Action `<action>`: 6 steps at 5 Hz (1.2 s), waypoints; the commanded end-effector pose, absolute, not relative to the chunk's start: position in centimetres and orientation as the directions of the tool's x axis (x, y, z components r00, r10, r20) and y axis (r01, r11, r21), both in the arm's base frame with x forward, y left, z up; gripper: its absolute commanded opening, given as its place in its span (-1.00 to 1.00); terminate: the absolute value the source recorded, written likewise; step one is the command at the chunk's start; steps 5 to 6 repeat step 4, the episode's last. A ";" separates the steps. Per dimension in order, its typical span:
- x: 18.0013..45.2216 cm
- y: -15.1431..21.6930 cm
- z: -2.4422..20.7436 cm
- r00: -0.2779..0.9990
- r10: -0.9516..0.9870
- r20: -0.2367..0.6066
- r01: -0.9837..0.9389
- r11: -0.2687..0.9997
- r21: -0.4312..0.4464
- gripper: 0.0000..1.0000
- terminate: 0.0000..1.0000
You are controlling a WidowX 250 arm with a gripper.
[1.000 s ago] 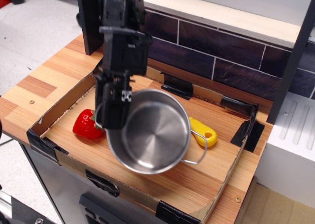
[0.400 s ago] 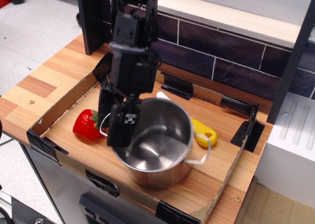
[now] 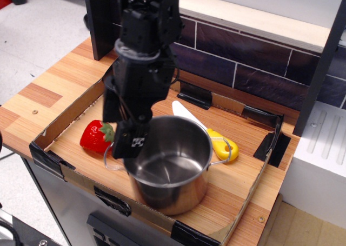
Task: Upright metal pot
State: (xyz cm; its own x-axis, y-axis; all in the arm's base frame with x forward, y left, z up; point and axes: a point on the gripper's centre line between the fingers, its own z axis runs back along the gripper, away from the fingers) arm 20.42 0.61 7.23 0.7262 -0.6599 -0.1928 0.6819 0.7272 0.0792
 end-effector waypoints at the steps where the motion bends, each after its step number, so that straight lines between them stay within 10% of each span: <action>1: 20.7 3.0 8.9 0.766 -0.640 -0.052 0.630 0.732 0.261 1.00 -1.00; 3: 21.4 2.8 16.3 0.775 -0.622 0.110 0.600 0.780 0.178 1.00 -1.00; 4: 21.9 2.9 19.8 0.794 -0.583 0.171 0.574 0.812 0.105 1.00 1.00; 6: 21.9 2.9 19.8 0.794 -0.583 0.171 0.574 0.812 0.105 1.00 1.00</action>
